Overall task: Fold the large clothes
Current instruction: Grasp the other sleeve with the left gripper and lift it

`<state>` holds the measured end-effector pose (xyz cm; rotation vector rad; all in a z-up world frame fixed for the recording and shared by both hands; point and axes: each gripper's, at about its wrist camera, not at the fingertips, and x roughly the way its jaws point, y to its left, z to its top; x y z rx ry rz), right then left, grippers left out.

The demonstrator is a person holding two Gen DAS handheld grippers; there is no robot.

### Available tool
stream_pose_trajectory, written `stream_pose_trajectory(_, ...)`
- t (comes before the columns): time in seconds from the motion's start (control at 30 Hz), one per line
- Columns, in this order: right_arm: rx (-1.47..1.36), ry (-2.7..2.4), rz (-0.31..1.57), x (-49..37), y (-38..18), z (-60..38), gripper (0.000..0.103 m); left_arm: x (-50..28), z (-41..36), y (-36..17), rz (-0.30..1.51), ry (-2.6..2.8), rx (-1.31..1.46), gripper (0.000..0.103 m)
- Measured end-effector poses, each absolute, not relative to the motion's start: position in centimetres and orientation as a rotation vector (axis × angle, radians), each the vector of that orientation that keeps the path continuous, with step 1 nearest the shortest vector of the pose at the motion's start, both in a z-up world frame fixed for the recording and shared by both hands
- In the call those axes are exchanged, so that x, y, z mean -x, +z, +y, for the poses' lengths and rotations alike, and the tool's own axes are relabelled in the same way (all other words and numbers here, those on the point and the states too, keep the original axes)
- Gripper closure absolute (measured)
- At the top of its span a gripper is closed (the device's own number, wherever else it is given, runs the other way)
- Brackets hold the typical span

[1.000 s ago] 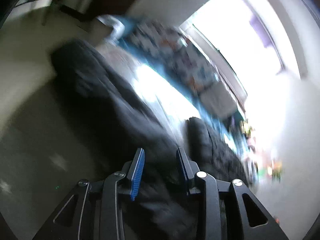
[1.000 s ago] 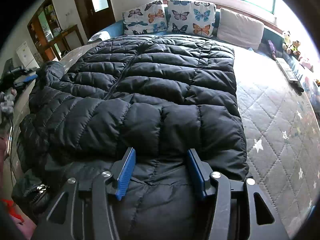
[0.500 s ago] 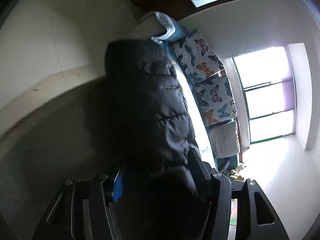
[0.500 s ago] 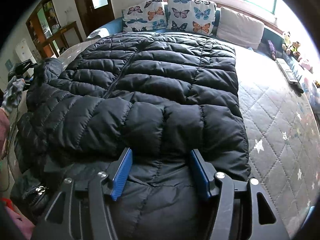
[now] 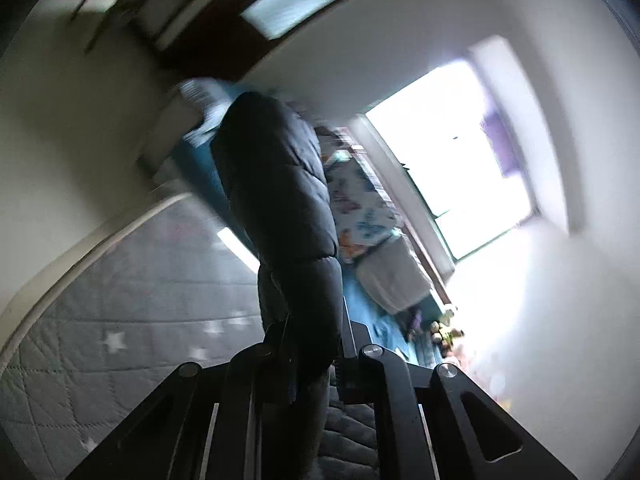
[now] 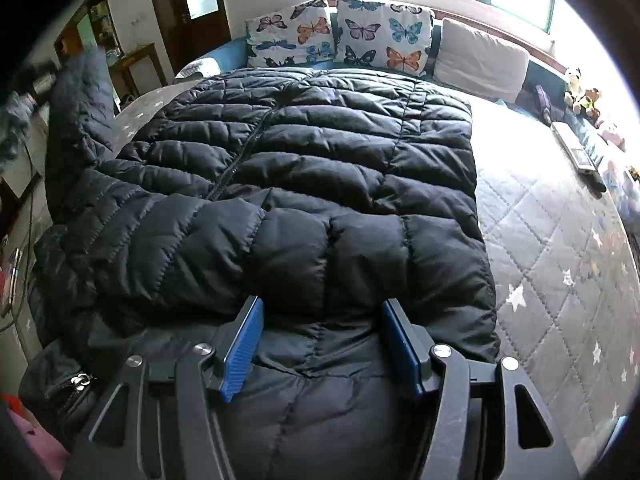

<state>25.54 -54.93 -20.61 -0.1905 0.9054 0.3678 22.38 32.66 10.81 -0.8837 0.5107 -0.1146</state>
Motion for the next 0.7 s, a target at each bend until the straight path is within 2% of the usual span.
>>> stream_pose_trajectory(0.23, 0.186, 0.417, 0.797, -23.5, -18.3, -55.3, 0.037, -17.6, 19.8, 20.4, 0.461, -0.265, 0.629, 0.091)
stream_pose_trajectory(0.37, 0.174, 0.454, 0.752, -22.1, -17.6, -56.1, 0.037, -14.0, 10.4, 22.4, 0.478, -0.352, 0.533, 0.091)
stream_pose_trajectory(0.57, 0.114, 0.463, 0.698, -20.6, -16.8, -58.4, 0.037, -7.7, -5.5, 20.5, 0.531, -0.506, 0.384, 0.091)
stream_pose_trajectory(0.7, 0.068, 0.44, 0.685, -20.0, -16.8, -60.3, 0.037, -5.4, -16.0, 14.9, 0.66, -0.652, 0.355, 0.091)
